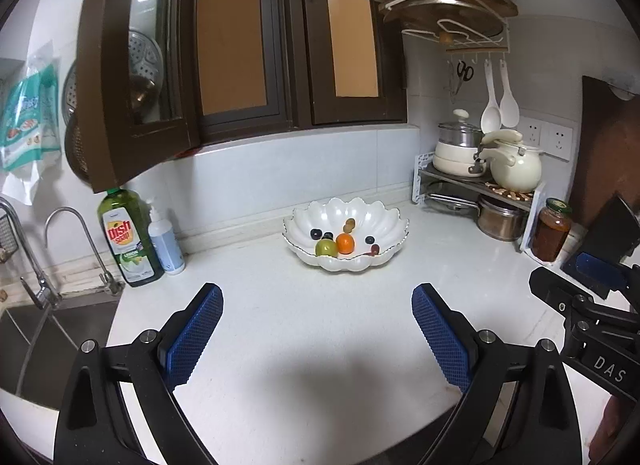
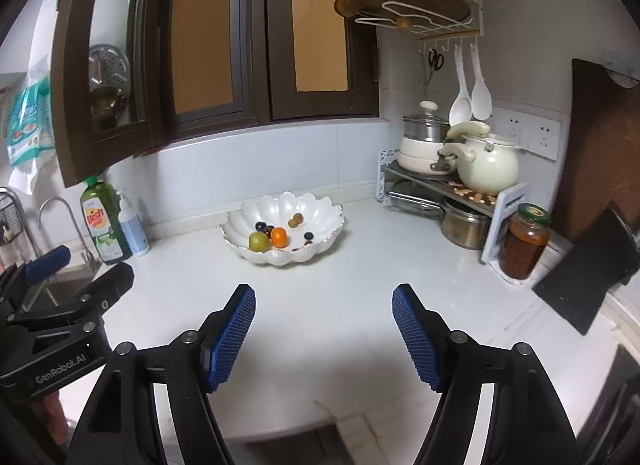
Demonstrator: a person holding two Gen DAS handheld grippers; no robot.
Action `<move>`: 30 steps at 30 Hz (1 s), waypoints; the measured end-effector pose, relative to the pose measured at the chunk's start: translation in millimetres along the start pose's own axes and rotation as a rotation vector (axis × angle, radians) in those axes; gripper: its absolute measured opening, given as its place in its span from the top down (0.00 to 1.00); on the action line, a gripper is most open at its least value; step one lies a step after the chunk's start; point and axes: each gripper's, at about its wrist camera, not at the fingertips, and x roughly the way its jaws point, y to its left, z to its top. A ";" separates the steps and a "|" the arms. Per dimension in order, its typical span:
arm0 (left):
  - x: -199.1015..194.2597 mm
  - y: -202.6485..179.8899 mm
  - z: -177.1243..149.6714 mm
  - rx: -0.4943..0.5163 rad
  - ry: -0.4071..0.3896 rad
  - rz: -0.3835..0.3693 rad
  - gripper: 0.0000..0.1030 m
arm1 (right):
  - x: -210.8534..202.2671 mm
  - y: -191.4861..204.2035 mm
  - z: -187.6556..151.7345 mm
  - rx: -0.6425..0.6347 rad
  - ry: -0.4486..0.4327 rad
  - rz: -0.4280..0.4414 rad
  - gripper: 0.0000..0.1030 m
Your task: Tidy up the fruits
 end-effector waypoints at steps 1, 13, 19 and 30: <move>-4.2 -0.9 -1.3 0.000 -0.006 0.002 0.06 | -5.6 -0.5 -2.8 0.000 -0.003 -0.002 0.30; -55.8 -0.3 -15.9 0.003 -0.064 0.024 0.05 | -49.9 -0.8 -20.0 -0.027 -0.045 -0.010 0.30; -66.0 1.2 -18.9 -0.005 -0.070 0.020 0.03 | -60.8 0.7 -23.3 -0.031 -0.059 0.002 0.30; -75.5 3.7 -24.7 -0.009 -0.067 0.019 0.01 | -69.3 6.9 -30.1 -0.032 -0.060 0.011 0.30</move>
